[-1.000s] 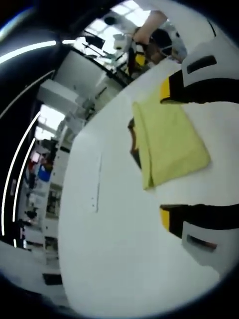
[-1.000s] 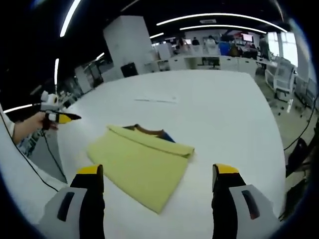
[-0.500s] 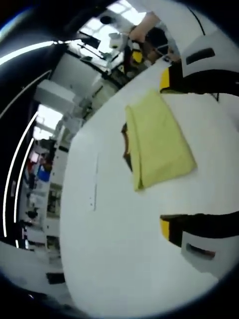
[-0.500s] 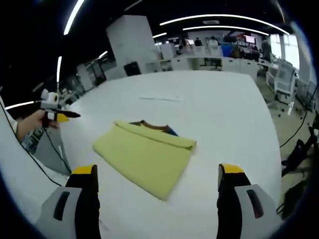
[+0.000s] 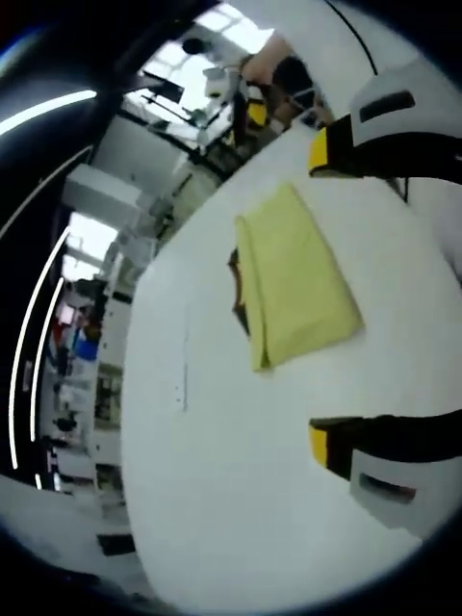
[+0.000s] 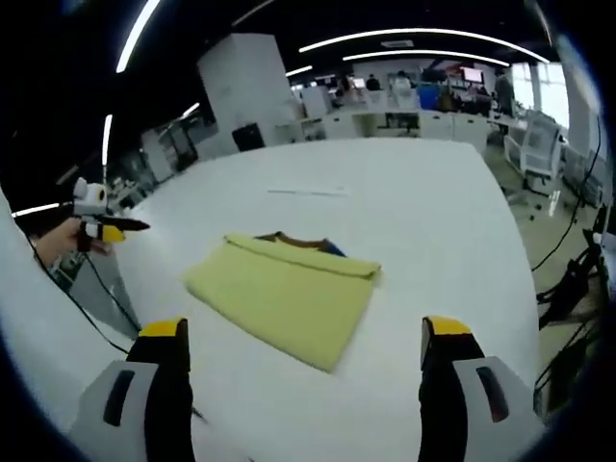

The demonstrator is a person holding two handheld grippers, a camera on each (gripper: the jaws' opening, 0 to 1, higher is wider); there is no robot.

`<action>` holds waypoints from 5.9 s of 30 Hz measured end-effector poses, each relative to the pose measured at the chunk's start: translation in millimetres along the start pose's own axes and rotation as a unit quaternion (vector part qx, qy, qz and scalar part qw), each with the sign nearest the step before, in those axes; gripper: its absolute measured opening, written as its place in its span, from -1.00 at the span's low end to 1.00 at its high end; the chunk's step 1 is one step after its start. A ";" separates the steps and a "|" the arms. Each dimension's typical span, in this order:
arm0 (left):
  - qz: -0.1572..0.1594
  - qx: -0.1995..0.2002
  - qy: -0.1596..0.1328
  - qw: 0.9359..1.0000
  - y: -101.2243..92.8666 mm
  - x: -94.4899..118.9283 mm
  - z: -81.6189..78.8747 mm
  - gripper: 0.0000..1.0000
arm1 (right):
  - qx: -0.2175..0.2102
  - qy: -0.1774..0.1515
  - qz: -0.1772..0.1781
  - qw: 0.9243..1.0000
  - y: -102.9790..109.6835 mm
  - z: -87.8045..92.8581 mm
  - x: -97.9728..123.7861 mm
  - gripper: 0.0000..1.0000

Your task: Fold the garment on the visible template until the final outline fits inside the template.

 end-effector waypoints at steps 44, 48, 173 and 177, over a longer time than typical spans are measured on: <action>-0.017 -0.032 0.028 0.999 29.1 -54.2 -9.1 0.60 | 0.015 0.036 0.026 0.999 -41.5 4.2 -49.0 0.31; -0.022 -0.027 0.028 0.999 35.5 -62.9 -11.7 0.48 | 0.019 0.035 0.027 0.999 -43.2 1.7 -58.6 0.18; -0.053 -0.025 0.063 0.996 109.9 -197.0 -55.1 -0.94 | 0.063 0.073 0.072 0.993 -142.9 -62.0 -208.7 -0.97; -0.061 -0.039 0.061 0.996 111.6 -210.0 -59.6 -0.92 | 0.066 0.081 0.086 0.991 -149.3 -60.4 -209.3 -0.97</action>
Point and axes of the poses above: the point that each gripper's makers call its tool centre point, and the gripper's own axes: x roughly backward along the fingers, y roughly to its left, z roughly out of its underside, the point moved 1 cm from there along x, roughly backward along the fingers, and after that the axes turned 10 degrees about y, right-handed, at the moved point
